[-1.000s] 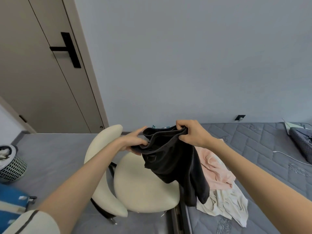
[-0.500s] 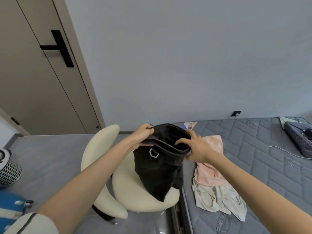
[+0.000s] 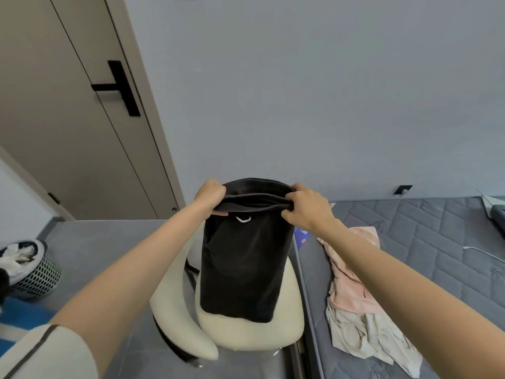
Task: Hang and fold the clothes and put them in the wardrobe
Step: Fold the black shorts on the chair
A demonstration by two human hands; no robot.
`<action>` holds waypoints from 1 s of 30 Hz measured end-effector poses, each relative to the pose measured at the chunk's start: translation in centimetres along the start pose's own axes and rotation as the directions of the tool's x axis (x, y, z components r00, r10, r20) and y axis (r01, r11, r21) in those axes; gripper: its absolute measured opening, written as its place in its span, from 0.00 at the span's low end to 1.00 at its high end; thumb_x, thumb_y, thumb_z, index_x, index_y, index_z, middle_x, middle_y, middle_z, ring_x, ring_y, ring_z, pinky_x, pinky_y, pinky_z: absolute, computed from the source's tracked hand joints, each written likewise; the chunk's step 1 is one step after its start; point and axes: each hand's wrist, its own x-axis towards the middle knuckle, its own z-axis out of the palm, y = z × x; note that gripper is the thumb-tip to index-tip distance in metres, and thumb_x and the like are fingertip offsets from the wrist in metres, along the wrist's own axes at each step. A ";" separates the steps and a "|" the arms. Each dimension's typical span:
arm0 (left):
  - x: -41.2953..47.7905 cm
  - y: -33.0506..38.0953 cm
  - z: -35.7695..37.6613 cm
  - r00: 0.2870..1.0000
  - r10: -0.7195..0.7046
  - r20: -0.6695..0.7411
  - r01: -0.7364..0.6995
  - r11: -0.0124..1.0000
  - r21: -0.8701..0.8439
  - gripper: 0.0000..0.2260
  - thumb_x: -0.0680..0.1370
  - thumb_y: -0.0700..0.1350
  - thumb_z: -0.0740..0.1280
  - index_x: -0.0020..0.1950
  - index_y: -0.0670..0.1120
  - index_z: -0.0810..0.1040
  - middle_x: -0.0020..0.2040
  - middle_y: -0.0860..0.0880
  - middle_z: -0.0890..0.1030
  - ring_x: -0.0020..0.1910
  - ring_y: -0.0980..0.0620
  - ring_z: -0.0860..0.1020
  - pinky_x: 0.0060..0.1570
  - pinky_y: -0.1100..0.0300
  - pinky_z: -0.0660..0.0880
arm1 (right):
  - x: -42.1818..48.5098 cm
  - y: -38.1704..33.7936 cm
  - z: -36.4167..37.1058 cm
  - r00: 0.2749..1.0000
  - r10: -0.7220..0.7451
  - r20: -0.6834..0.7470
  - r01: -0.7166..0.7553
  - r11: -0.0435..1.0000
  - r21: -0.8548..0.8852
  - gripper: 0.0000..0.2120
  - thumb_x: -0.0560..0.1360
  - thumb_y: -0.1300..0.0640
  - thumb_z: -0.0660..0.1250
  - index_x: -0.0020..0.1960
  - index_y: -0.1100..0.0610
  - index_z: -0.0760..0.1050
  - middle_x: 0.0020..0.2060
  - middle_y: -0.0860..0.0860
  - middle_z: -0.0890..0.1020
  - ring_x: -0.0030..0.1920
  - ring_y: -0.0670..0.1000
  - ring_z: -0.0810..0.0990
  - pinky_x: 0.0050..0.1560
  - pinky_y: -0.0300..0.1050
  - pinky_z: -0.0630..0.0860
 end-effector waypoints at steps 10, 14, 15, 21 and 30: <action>4.1 3.3 0.5 0.995 0.054 -0.087 -0.070 0.978 -0.195 0.07 0.80 0.41 0.59 0.42 0.48 0.67 0.44 0.49 0.70 0.43 0.53 0.72 0.33 0.57 0.76 | 7.6 2.0 -3.0 0.985 -0.070 -0.158 0.053 0.992 -0.111 0.10 0.71 0.59 0.62 0.46 0.63 0.80 0.53 0.51 0.78 0.47 0.59 0.76 0.37 0.44 0.63; 3.7 3.1 1.8 0.993 0.060 -0.102 -0.080 0.976 -0.202 0.06 0.81 0.43 0.59 0.45 0.50 0.68 0.44 0.51 0.71 0.40 0.55 0.71 0.35 0.58 0.75 | 7.5 3.6 -1.7 0.979 -0.114 -0.170 0.100 0.991 -0.092 0.11 0.72 0.61 0.61 0.47 0.60 0.81 0.53 0.49 0.78 0.46 0.58 0.74 0.37 0.44 0.66; 3.5 2.6 2.2 0.994 0.054 -0.098 -0.072 0.978 -0.194 0.04 0.81 0.43 0.59 0.47 0.49 0.69 0.44 0.51 0.71 0.40 0.55 0.71 0.35 0.58 0.75 | 7.1 3.9 -1.0 0.979 -0.119 -0.166 0.107 0.991 -0.079 0.11 0.72 0.61 0.61 0.48 0.59 0.81 0.53 0.49 0.78 0.46 0.58 0.74 0.37 0.45 0.67; 1.0 -5.8 4.5 0.993 -0.110 -0.045 0.101 0.981 -0.167 0.05 0.81 0.41 0.59 0.46 0.48 0.68 0.44 0.49 0.73 0.39 0.52 0.73 0.31 0.59 0.73 | 2.5 5.5 6.3 0.990 -0.141 0.029 0.139 0.989 0.051 0.11 0.73 0.61 0.65 0.51 0.56 0.83 0.58 0.45 0.79 0.52 0.56 0.78 0.42 0.48 0.76; -5.5 -21.9 9.0 0.830 -0.532 0.169 0.557 0.801 -0.219 0.09 0.81 0.35 0.53 0.46 0.46 0.66 0.50 0.43 0.72 0.45 0.46 0.74 0.36 0.50 0.76 | -9.3 5.9 17.6 0.899 -0.029 0.438 -0.029 0.992 0.125 0.08 0.71 0.57 0.67 0.47 0.54 0.84 0.48 0.47 0.83 0.47 0.55 0.80 0.43 0.42 0.73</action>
